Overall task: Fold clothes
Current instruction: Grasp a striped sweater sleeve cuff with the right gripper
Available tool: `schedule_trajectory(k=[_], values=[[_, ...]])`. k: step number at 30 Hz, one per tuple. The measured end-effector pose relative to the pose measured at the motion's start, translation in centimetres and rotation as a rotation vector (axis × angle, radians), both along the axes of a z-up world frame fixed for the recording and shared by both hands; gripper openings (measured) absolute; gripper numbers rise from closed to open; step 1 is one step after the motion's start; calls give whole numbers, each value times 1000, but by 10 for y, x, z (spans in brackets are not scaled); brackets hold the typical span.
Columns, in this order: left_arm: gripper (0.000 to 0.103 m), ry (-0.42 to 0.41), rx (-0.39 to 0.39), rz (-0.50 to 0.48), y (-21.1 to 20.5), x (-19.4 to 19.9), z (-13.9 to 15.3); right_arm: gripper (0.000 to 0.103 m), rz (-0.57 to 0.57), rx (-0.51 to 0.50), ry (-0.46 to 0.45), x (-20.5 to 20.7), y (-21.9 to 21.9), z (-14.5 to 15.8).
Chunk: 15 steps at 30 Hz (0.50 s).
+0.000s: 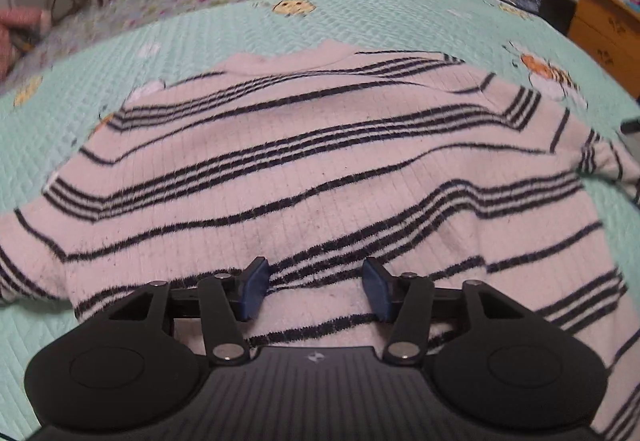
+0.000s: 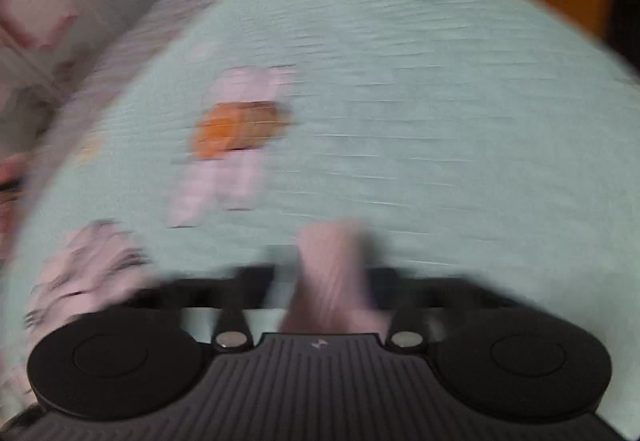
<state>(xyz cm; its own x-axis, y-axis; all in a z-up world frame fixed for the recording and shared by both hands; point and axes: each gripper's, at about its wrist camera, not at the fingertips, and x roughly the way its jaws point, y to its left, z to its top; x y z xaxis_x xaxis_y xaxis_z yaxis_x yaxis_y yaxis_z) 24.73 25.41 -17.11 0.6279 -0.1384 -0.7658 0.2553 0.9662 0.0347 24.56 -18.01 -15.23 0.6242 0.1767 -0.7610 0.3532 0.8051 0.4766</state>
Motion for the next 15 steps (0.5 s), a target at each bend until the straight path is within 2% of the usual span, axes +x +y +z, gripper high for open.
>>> schedule_trajectory(k=[1, 3, 5, 7, 8, 10, 11, 12, 15], values=[[58, -3, -1, 2, 0, 1, 0, 11, 37, 47, -21, 6, 3, 4], [58, 3, -20, 13, 3, 3, -1, 11, 87, 48, -119, 15, 7, 28], [58, 9, -36, 18, 6, 4, 0, 11, 106, 114, -314, 11, -2, 63], [58, 9, -45, 17, 7, 4, 0, 11, 161, 150, -525, -12, -14, 98], [58, 6, -46, 16, 7, 3, 0, 12, 199, 165, -572, -28, -21, 110], [58, -1, -48, 15, 6, 2, -1, 18, 180, 189, -566, -71, -36, 114], [58, -4, -48, 15, 6, 1, -2, 27, 149, 207, -534, -95, -45, 105], [58, -8, -49, 15, 6, 0, -2, 37, 85, 174, -450, -119, -52, 92], [59, -16, -48, 13, 5, -1, -3, 41, -116, 120, -227, -174, -64, 53]])
